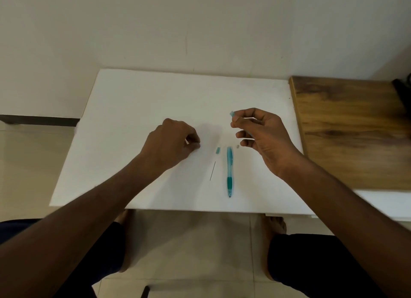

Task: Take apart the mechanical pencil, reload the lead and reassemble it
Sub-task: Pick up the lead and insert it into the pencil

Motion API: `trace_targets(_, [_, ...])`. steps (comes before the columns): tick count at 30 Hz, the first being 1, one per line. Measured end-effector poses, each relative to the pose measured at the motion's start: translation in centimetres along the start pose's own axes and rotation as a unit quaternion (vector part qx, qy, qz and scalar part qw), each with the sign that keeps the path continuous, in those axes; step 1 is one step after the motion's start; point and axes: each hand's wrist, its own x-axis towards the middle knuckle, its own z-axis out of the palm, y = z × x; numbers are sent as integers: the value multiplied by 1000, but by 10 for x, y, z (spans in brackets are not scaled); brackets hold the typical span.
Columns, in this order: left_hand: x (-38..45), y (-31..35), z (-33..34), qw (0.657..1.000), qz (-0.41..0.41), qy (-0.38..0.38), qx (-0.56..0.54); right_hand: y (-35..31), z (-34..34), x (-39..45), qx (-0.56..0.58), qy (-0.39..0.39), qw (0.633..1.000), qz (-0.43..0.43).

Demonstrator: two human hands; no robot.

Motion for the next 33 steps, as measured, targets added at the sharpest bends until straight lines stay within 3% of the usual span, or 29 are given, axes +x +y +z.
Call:
trace_targets(2, [5,5,-3,983,-43,28,-176,2,2,-1,-15,-1,1000,-11])
trace_targets(4, [6,14,-8,925,-93,32,-366,5,5,-2,-34,-6,999,-26])
trace_targets(7, [6,20,-12,875,-101,9,-473,9,11,-4,-69,-19,997,-43])
trace_targets(19, [3,19,-9,894,-109,-17,-434,12,18,-4,-115,-35,991,-65])
trace_targets(33, [3,10,-10,892,-82,-77,-438,12,14,-7,-170,-39,979,-110])
